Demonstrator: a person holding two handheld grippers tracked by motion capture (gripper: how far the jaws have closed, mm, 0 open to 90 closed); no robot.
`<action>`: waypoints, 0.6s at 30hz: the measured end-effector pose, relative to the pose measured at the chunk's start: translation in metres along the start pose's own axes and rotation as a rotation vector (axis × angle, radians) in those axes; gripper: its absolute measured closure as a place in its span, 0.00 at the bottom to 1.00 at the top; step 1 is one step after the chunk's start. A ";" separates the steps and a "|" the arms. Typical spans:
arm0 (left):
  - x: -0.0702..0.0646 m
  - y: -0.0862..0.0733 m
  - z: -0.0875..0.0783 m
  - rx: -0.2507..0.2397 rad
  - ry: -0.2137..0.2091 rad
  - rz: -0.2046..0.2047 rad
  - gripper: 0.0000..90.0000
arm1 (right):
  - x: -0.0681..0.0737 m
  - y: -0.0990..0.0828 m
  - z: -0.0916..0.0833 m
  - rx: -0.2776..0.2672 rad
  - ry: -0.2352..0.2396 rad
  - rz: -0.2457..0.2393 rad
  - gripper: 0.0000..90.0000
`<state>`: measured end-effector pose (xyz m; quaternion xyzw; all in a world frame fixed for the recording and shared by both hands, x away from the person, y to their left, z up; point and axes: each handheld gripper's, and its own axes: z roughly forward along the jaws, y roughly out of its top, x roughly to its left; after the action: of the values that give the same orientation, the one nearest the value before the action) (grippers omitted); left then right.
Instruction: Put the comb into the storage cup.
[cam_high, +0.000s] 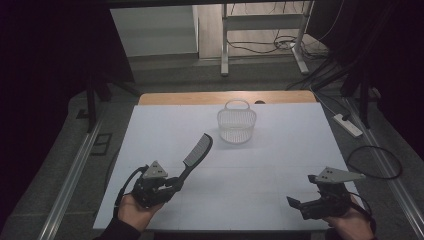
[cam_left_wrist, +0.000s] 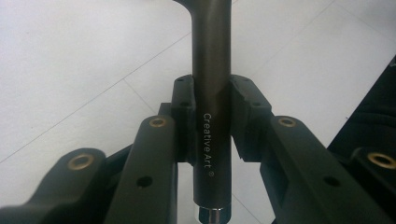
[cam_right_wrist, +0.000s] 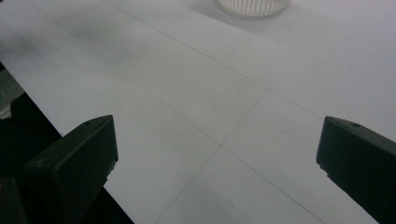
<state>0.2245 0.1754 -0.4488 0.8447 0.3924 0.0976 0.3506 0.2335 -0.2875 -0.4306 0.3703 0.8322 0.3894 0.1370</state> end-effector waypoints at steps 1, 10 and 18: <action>0.000 0.000 0.000 0.000 0.000 0.000 0.81 | 0.000 0.000 0.000 0.000 0.000 0.000 0.00; -0.006 -0.001 -0.003 -0.018 -0.007 0.018 0.81 | -0.004 0.015 0.001 -0.073 0.052 0.029 0.00; -0.011 0.001 0.002 -0.020 -0.018 0.041 0.81 | -0.002 0.027 0.010 -0.055 0.094 0.032 0.00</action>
<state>0.2187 0.1661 -0.4484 0.8498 0.3710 0.1012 0.3605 0.2536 -0.2723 -0.4168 0.3608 0.8206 0.4313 0.1016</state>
